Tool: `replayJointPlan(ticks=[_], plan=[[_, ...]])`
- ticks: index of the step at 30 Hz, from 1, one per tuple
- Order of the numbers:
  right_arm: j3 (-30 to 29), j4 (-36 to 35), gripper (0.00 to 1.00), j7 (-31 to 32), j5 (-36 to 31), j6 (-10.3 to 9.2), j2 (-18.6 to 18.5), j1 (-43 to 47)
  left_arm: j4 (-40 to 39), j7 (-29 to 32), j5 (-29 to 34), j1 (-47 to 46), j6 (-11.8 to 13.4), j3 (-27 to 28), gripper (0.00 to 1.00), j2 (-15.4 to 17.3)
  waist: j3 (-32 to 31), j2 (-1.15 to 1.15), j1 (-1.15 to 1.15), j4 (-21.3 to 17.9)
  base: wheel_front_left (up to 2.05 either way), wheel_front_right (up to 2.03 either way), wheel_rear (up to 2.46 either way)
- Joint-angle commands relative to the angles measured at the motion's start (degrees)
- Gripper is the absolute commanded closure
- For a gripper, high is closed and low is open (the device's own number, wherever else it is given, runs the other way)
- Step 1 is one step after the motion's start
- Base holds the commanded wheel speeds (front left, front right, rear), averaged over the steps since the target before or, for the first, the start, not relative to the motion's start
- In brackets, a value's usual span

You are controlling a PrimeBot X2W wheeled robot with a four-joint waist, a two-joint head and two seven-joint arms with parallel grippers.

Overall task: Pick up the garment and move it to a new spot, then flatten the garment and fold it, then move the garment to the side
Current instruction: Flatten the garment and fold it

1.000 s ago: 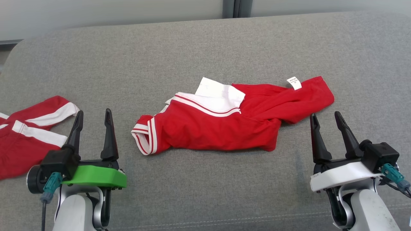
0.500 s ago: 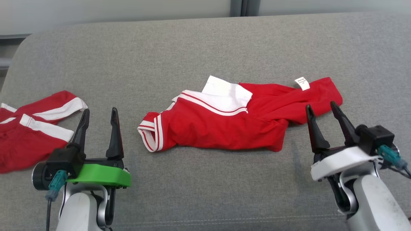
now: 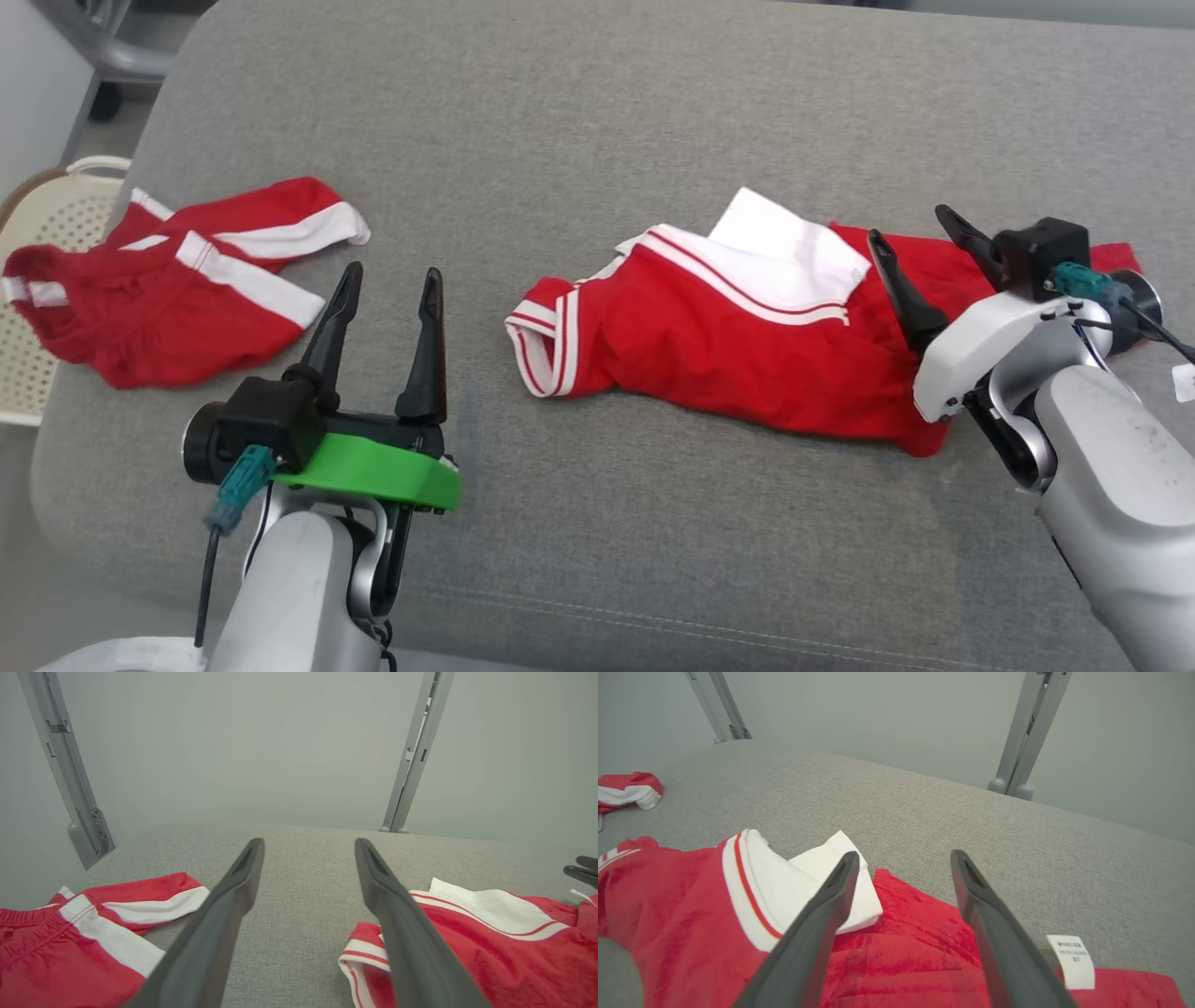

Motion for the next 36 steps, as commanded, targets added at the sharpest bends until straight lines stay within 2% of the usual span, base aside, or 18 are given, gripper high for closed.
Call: replayJointPlan(ticks=[1, 6, 14, 15, 16, 17, 22, 30, 33, 36], plan=[[1.16, 1.06, 0.0, 0.12, 0.35, -0.07, -0.83, -1.46, -0.01, -0.13, -0.73, -1.08, -0.19, -0.44, 0.0, -0.06, 3.54, 0.0, 0.0, 5.24, 0.0, 0.0, 0.0], [7.6, 7.95, 0.0, 1.92, 3.4, -0.08, -2.82, -6.18, -0.35, -0.13, -3.42, -2.19, 0.89, -4.07, 0.0, -0.12, 4.23, 0.0, 0.0, 8.13, 0.0, 0.0, 0.0], [16.09, 13.65, 0.0, 7.45, 10.98, -0.07, -3.4, -11.56, -0.34, -0.13, -4.77, -2.75, 2.48, -6.04, 0.0, -0.13, 4.4, 0.0, 0.0, 8.08, 0.0, 0.0, 0.0], [17.18, 13.64, 0.36, 8.05, 12.0, -0.07, -3.36, -12.08, -0.25, -0.13, -4.72, -2.87, 2.45, -6.09, 0.0, -0.12, 4.45, 0.0, 0.0, 7.93, 0.0, 0.0, 0.0], [18.11, 13.65, 0.65, 8.42, 12.68, -0.07, -3.65, -12.72, -0.21, -0.13, -4.69, -3.04, 2.49, -6.11, 0.0, -0.13, 4.46, 0.0, 0.0, 7.78, 0.0, 0.0, 0.0], [18.87, 13.71, 1.0, 8.59, 13.39, -0.07, -3.92, -13.25, -0.12, -0.13, -4.66, -3.15, 2.54, -6.16, 0.0, -0.13, 4.4, 0.0, 0.0, 7.62, 0.0, 0.0, 0.0], [21.69, 12.34, 1.0, 6.85, 16.21, -0.06, -4.91, -15.05, 0.05, -0.13, -4.5, -3.22, 2.52, -6.08, 0.0, -0.12, 3.96, 0.0, 0.0, 6.77, 0.0, 0.0, 0.0], [23.81, 6.02, 1.0, 1.53, 16.36, -0.07, -7.58, -14.75, 0.04, -0.13, -3.59, -1.45, 2.99, -4.6, 0.0, -0.1, 2.51, 0.0, 0.0, 4.36, 0.0, 0.0, 0.0], [23.0, 1.65, 1.0, -0.43, 16.39, -0.07, -8.74, -13.37, 0.15, -0.13, -2.93, -0.87, 2.83, -3.54, 0.0, -0.09, 1.83, 0.0, 0.0, 2.81, 0.0, 0.0, 0.0], [19.55, -2.7, 1.0, -2.09, 16.82, -0.07, -10.1, -10.86, 0.21, -0.13, -2.04, -0.31, 2.62, -2.07, 0.0, -0.08, 1.14, 0.0, 0.0, 0.99, 0.0, 0.0, 0.0]])
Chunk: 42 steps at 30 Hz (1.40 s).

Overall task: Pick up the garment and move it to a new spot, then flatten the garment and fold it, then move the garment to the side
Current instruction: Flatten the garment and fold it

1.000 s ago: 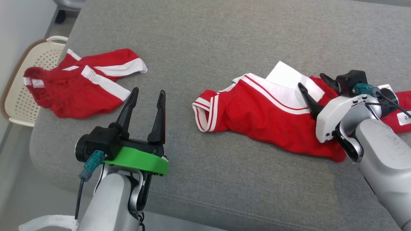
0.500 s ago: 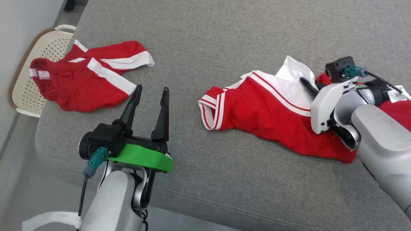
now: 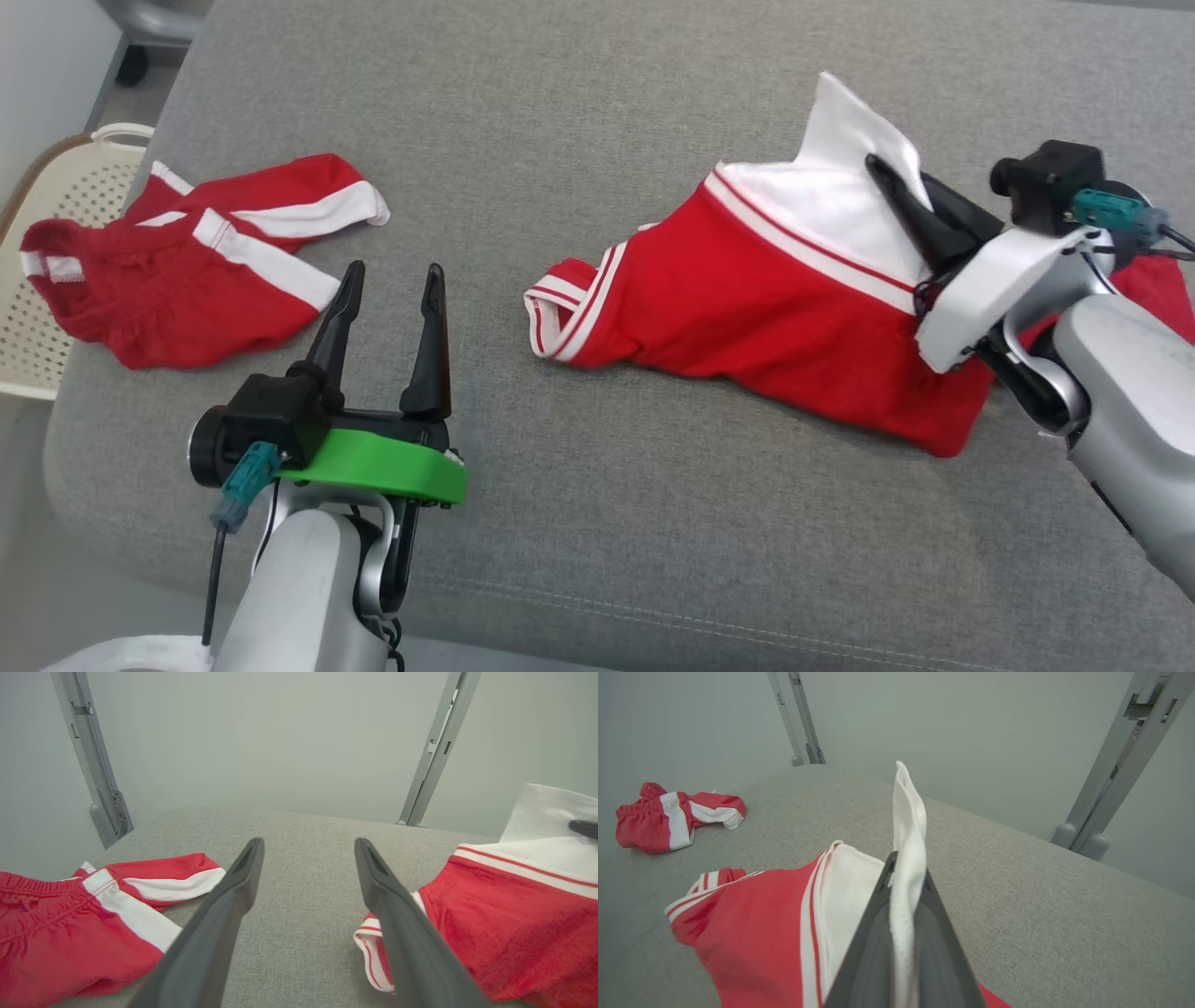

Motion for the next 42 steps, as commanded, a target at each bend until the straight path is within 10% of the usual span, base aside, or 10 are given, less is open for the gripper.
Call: replayJointPlan(ticks=[1, 14, 30, 31, 32, 42], plan=[[-2.11, -1.87, 1.0, -1.1, 0.01, -0.08, -0.98, 2.24, -0.08, -0.13, 0.64, 0.63, -0.3, 0.85, 0.0, 0.08, -1.19, 0.0, 0.0, -2.31, 0.0, 0.0, 0.0], [-36.27, -12.97, 1.0, -5.14, -4.17, -0.08, 5.34, 29.23, -0.51, -0.13, 2.77, 2.62, -0.95, 5.76, 0.0, 1.1, -2.81, 0.0, 0.0, -10.51, 0.0, 0.0, 0.0], [-59.0, 6.42, 1.0, -7.65, -15.87, -0.07, 18.86, 34.02, 0.89, -0.13, 3.76, 2.05, -1.5, 6.33, 0.0, 1.14, -3.26, 0.0, 0.0, -13.08, 0.0, 0.0, 0.0], [-59.05, 8.08, 0.85, -7.62, -16.2, -0.07, 19.21, 33.66, 0.95, -0.13, 3.79, 2.14, -1.53, 6.39, 0.0, 1.21, -3.34, 0.0, 0.0, -13.09, 0.0, 0.0, 0.0], [-59.21, 8.98, 0.0, -7.85, -16.64, -0.08, 19.14, 33.18, 0.94, -0.13, 3.84, 2.22, -1.51, 6.47, 0.0, 1.28, -3.37, 0.0, 0.0, -13.09, 0.0, 0.0, 0.0], [-63.39, -3.65, 0.0, -8.93, -25.63, -0.05, 21.36, 30.32, 0.06, -0.13, 3.82, 3.53, -0.77, 7.63, 0.0, 1.85, -4.05, 0.0, 0.0, -13.13, 0.0, 0.0, 0.0]])
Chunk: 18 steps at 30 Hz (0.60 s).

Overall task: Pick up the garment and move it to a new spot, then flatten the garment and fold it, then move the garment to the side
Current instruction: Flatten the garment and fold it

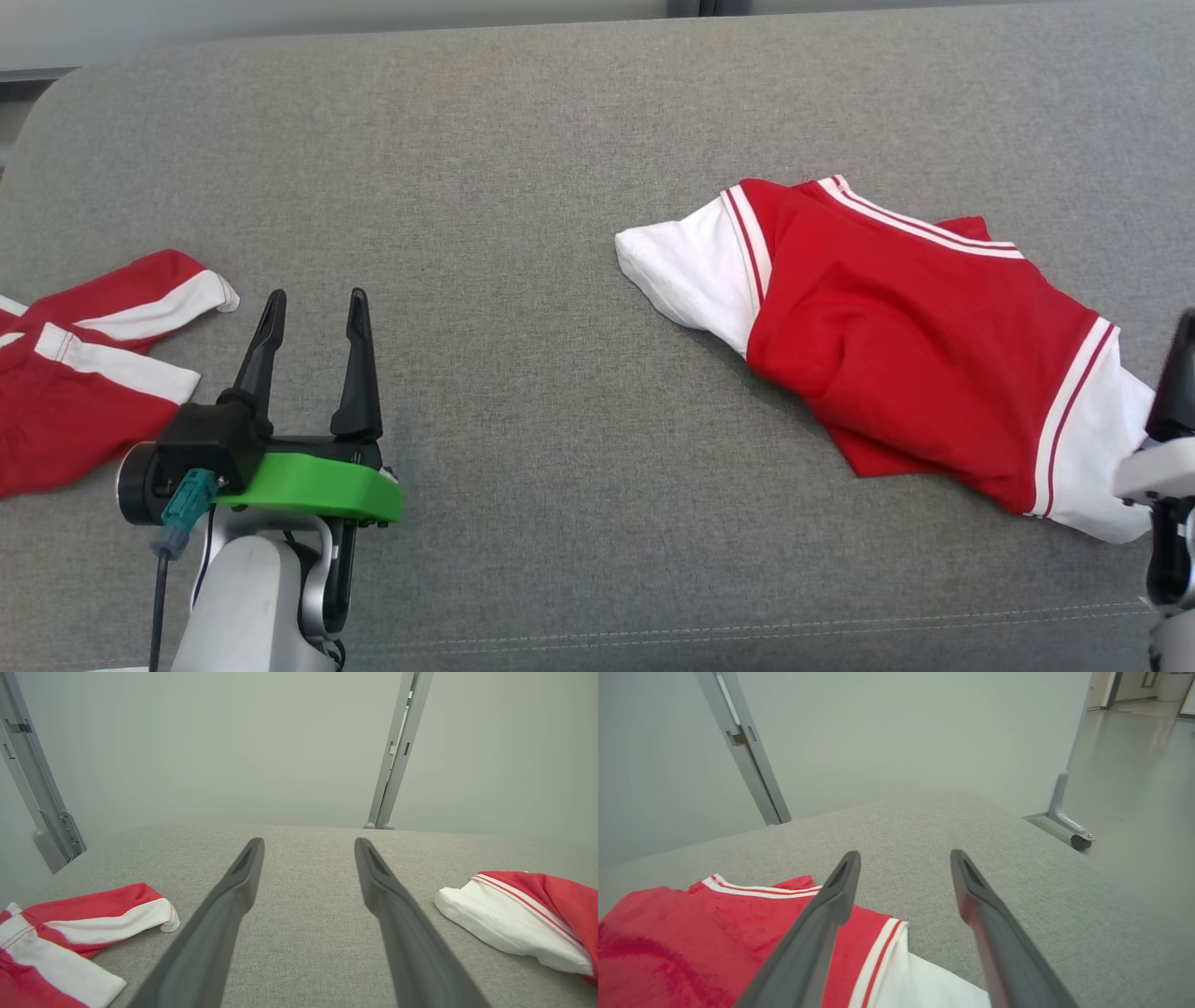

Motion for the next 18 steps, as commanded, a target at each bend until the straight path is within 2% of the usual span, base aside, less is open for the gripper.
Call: replayJointPlan(ticks=[1, 4, 7, 12, 18], plan=[[1.31, -1.44, 0.0, -0.1, -1.37, -0.02, 0.54, 0.27, -0.15, -0.13, 0.16, 0.54, 0.28, 0.16, 0.0, 0.3, -0.12, 0.0, 0.0, 0.01, 0.0, 0.0, 0.0], [8.7, -7.99, 0.0, -0.12, -5.91, -0.03, 0.93, 1.51, -0.04, -0.13, 0.0, 0.82, 0.44, 0.37, 0.0, 0.29, -0.48, 0.0, 0.0, -0.07, 0.0, 0.0, 0.0], [18.39, -11.31, 0.0, -0.13, -9.56, -0.03, 0.0, 2.62, 0.18, -0.13, -0.27, 1.16, 0.41, 0.45, 0.0, 0.23, -0.96, 0.0, 0.0, -0.08, 0.0, 0.0, 0.0], [31.96, -12.78, 0.0, 1.79, -12.38, -0.05, -2.57, 2.82, 0.63, -0.13, -0.45, 1.19, 0.1, -0.31, 0.0, -0.1, -1.67, 0.0, 0.0, 0.59, 0.0, 0.0, 0.0], [43.4, -13.0, 0.0, 5.56, -13.76, -0.05, -6.95, 3.01, 0.99, -0.13, -0.54, 1.47, -0.21, -0.93, 0.0, -0.41, -2.39, 0.0, 0.0, 1.54, 0.0, 0.0, 0.0]])
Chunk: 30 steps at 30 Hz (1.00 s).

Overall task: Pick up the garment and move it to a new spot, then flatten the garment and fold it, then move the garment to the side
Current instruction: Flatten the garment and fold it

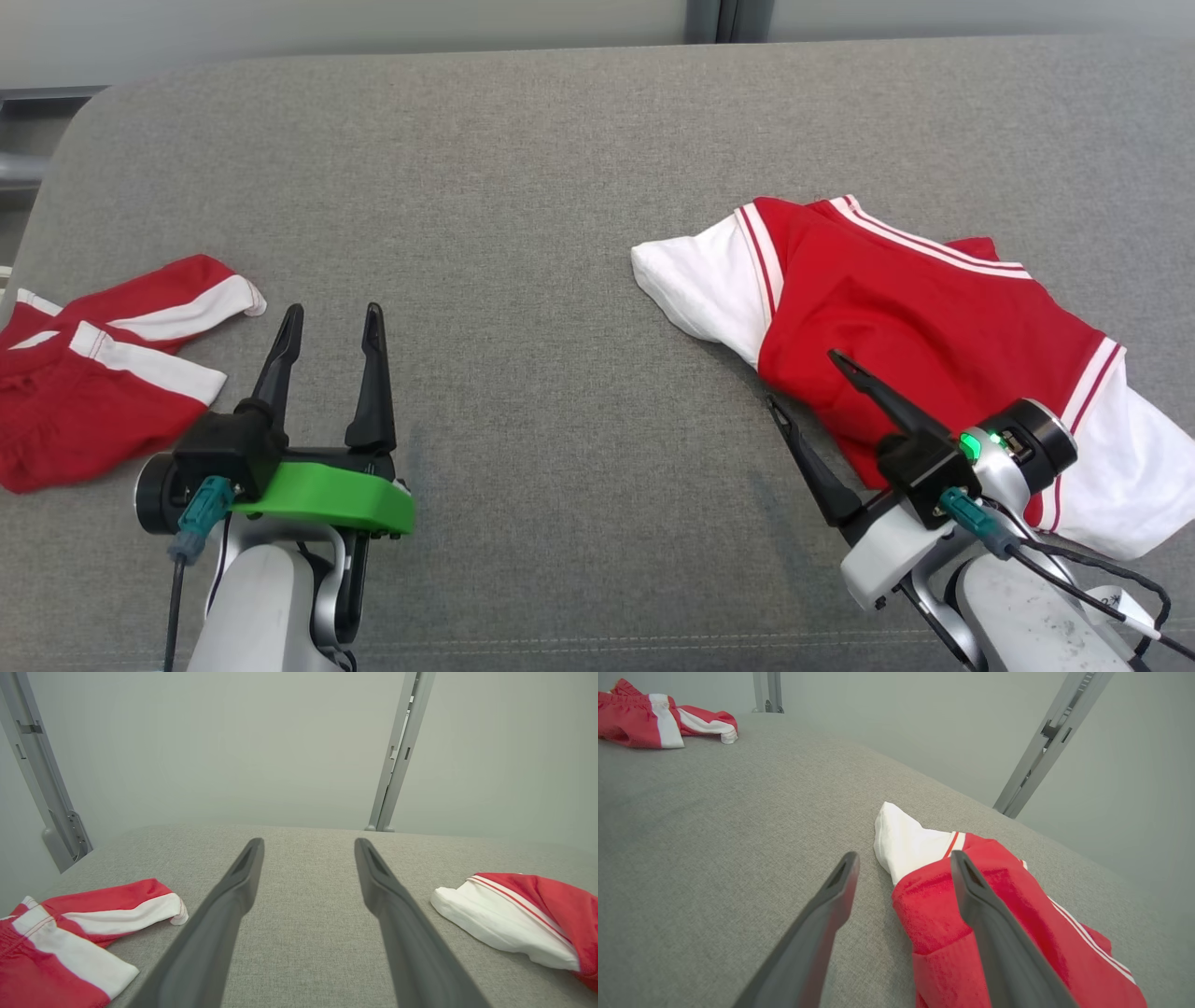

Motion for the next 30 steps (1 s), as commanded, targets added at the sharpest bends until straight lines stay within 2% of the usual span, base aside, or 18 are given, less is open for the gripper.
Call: replayJointPlan(ticks=[1, 8, 15, 16, 17, 18, 19, 24, 30], plan=[[0.59, 0.11, 0.0, 0.4, -0.1, -0.08, -0.67, 0.63, 0.1, -0.13, -0.13, 0.89, -0.26, 0.09, 0.0, -0.12, -0.35, 0.0, 0.0, 0.32, 0.0, 0.0, 0.0], [2.03, 4.21, 0.0, 5.35, -3.75, -0.08, -3.28, 0.07, -0.01, -0.13, -0.33, 1.61, -0.03, 0.27, 0.0, -0.28, -1.01, 0.0, 0.0, 0.8, 0.0, 0.0, 0.0], [2.16, 13.74, 0.0, 9.03, -8.09, -0.09, -5.23, -5.32, 0.03, -0.13, -0.56, 0.86, -0.16, -0.31, 0.0, -0.49, -0.71, 0.0, 0.0, 1.78, 0.0, 0.0, 0.0], [2.27, 15.11, 0.2, 8.95, -8.43, -0.08, -5.11, -6.32, 0.07, -0.13, -0.66, 0.75, -0.22, -0.38, 0.0, -0.49, -0.73, 0.0, 0.0, 1.95, 0.0, 0.0, 0.0], [2.2, 16.39, 0.72, 8.55, -8.41, -0.09, -4.94, -7.2, 0.08, -0.13, -0.79, 0.65, -0.27, -0.49, 0.0, -0.51, -0.7, 0.0, 0.0, 2.22, 0.0, 0.0, 0.0], [2.2, 16.39, 0.72, 8.55, -8.41, -0.09, -4.94, -7.2, 0.08, -0.13, -0.79, 0.65, -0.27, -0.49, 0.0, -0.51, -0.7, 0.0, 0.0, 2.22, 0.0, 0.0, 0.0], [1.99, 17.73, 1.0, 8.65, -8.35, -0.09, -4.84, -7.78, 0.11, -0.13, -0.86, 0.61, -0.28, -0.53, 0.0, -0.53, -0.74, 0.0, 0.0, 2.47, 0.0, 0.0, 0.0], [2.45, 19.97, 1.0, 6.4, -6.62, -0.08, -2.71, -10.69, 0.08, -0.13, -1.14, 0.99, -0.06, -0.27, 0.0, -0.66, -0.8, 0.0, 0.0, 3.37, 0.0, 0.0, 0.0], [8.47, 15.68, 1.0, 3.99, -2.49, -0.08, 0.3, -13.63, -0.11, -0.13, -1.02, 1.87, 0.17, 0.33, 0.0, -0.72, -0.65, 0.0, 0.0, 3.26, 0.0, 0.0, 0.0]])
